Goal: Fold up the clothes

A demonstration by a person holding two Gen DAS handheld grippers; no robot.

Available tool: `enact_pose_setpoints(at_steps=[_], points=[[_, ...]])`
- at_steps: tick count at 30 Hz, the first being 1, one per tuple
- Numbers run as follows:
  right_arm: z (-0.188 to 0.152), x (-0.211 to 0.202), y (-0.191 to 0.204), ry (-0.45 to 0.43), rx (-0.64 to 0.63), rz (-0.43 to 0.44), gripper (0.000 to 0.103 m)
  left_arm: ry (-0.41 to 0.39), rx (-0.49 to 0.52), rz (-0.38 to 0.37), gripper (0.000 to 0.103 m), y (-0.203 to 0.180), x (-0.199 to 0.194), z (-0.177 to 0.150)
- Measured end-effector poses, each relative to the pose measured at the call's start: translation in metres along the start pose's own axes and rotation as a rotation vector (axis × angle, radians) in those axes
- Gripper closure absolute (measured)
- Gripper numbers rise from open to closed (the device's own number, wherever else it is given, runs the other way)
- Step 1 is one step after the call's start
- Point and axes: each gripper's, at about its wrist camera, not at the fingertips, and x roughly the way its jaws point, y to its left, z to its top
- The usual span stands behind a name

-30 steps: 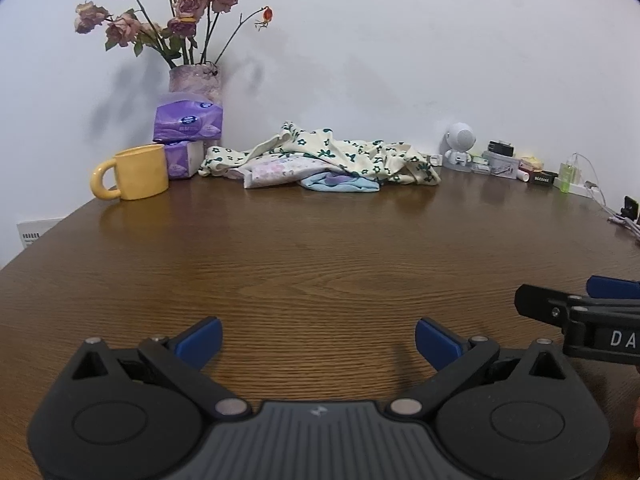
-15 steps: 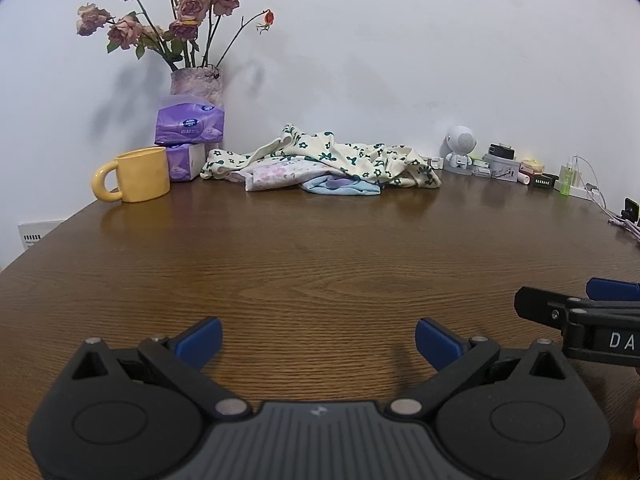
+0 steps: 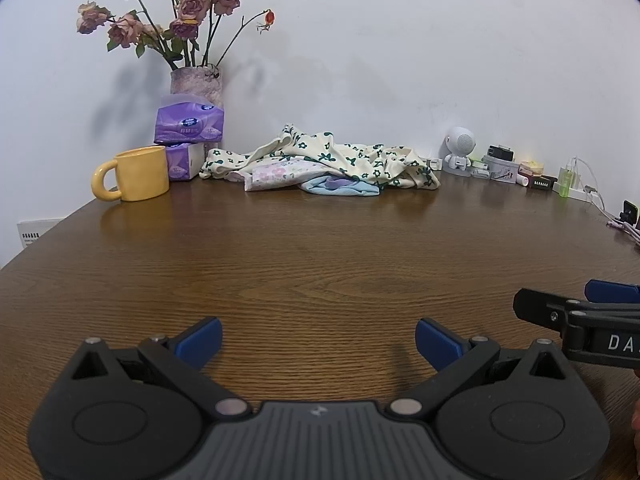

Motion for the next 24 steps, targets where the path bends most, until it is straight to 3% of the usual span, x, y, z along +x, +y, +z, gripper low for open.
enact_pose_setpoints(at_steps=[24], points=[[0.0004, -0.0002, -0.0001, -0.005, -0.002, 0.0, 0.0, -0.003, 0.0, 0.001, 0.0, 0.0001, -0.0009, -0.0008]])
